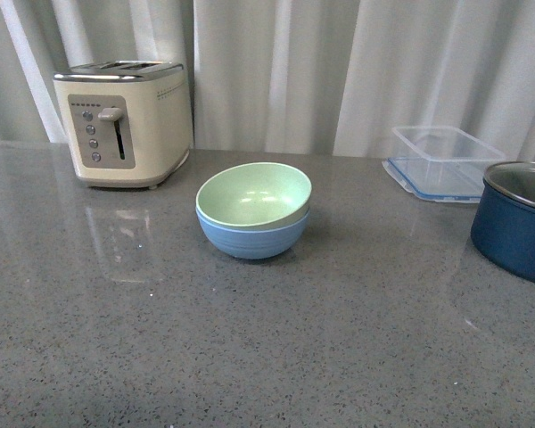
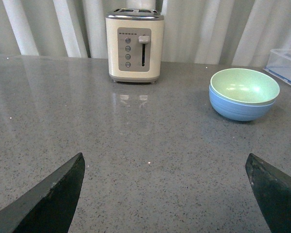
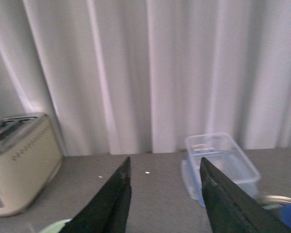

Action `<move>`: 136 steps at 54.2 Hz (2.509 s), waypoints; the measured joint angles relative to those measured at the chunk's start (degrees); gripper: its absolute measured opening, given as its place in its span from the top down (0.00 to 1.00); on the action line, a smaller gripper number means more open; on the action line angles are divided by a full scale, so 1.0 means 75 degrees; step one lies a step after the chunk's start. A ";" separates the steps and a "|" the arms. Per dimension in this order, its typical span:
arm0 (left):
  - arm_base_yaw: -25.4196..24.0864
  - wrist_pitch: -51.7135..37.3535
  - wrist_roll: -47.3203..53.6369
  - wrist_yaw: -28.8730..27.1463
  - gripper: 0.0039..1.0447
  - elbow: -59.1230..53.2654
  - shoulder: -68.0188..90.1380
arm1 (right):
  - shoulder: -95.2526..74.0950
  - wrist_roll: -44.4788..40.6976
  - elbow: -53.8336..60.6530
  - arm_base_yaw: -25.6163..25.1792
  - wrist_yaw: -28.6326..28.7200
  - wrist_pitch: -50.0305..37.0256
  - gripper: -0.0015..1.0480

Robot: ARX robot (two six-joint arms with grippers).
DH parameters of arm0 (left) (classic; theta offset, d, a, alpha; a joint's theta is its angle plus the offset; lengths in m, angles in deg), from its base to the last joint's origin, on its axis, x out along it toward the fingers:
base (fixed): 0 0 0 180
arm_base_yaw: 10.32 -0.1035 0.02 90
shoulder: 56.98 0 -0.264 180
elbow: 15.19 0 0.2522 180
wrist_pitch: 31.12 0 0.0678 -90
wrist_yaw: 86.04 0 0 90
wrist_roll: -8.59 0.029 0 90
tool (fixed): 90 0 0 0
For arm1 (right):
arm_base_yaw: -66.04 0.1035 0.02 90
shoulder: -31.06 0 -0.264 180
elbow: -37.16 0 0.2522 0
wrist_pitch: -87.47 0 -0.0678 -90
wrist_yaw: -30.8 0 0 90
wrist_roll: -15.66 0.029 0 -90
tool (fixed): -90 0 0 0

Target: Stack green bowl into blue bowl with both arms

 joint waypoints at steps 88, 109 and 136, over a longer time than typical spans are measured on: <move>0.0000 0.0000 0.0000 0.0015 0.06 0.0000 0.0003 | 0.7029 -0.0493 0.6805 -0.2594 0.2492 0.1113 0.99; 0.0000 0.0000 0.0000 0.0015 0.06 0.0000 0.0003 | 0.8568 -0.0493 0.6808 -0.2594 0.2492 0.2617 0.99; 0.0000 0.0000 0.0000 0.0012 0.06 0.0000 0.0003 | 1.0451 -0.0493 0.6802 -0.2594 0.2509 0.4721 0.99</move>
